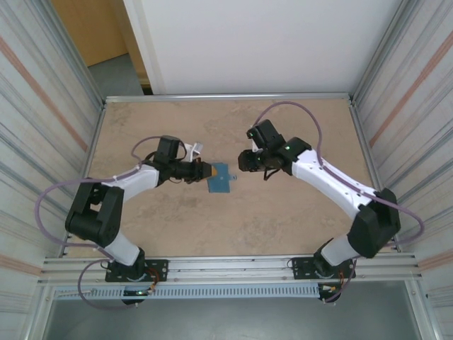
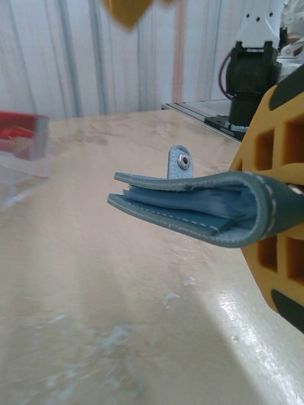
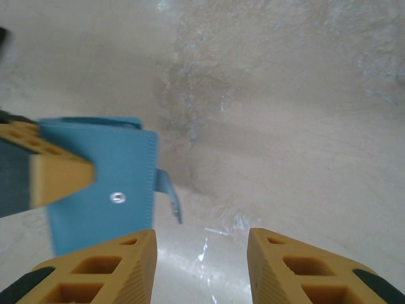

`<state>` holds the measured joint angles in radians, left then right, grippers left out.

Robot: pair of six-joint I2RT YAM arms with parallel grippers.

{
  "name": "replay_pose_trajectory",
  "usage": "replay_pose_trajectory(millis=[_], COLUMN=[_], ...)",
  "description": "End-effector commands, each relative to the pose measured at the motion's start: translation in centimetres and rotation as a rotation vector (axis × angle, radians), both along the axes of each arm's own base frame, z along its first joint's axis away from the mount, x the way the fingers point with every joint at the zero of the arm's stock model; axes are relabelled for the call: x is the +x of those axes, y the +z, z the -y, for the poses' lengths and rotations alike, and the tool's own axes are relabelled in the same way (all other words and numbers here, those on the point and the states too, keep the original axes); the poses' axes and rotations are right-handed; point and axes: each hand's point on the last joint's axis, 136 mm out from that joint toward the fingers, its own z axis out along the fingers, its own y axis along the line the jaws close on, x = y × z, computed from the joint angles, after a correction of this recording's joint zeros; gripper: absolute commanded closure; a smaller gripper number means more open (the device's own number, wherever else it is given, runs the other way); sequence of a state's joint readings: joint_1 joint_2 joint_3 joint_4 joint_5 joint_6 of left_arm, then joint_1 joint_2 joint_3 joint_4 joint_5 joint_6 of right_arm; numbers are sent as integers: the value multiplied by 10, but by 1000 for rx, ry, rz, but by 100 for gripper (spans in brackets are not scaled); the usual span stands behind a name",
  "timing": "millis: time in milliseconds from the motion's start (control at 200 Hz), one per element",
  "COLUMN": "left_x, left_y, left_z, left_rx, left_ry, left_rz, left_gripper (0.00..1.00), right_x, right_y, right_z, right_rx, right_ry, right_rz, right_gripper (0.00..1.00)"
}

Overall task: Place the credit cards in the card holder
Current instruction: Place the card holder at the center of the table.

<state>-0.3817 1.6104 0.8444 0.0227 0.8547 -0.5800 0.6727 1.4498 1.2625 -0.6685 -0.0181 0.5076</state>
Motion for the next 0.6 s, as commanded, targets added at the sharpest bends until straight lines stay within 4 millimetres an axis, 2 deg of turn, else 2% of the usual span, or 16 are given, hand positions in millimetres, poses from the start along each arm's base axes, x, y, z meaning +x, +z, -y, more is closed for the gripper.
replay_pose_trajectory(millis=[0,185,311,451,501,596], left_x=[-4,-13,-15,-18,-17,-12], left_y=[-17,-46,-66,-78,-79,-79], left_z=[13,29,23,18,17,9], left_rx=[31,69,107,142,154,185], left_ry=[-20,-50,-38,-42,-42,-27], left_rz=[-60,-174,-225,-240,-234,-222], left_gripper=[100,99,95,85,77,49], right_x=[-21,-42,-52,-56,-57,-56], right_y=[-6,-14,-20,-30,-32,-35], right_z=[19,27,26,26,25,24], right_rx=[-5,36,55,47,47,55], right_ry=[-60,-83,-84,-90,-94,-103], right_rz=[-41,-67,-87,-109,-118,-128], right_gripper=[59,59,59,59,59,59])
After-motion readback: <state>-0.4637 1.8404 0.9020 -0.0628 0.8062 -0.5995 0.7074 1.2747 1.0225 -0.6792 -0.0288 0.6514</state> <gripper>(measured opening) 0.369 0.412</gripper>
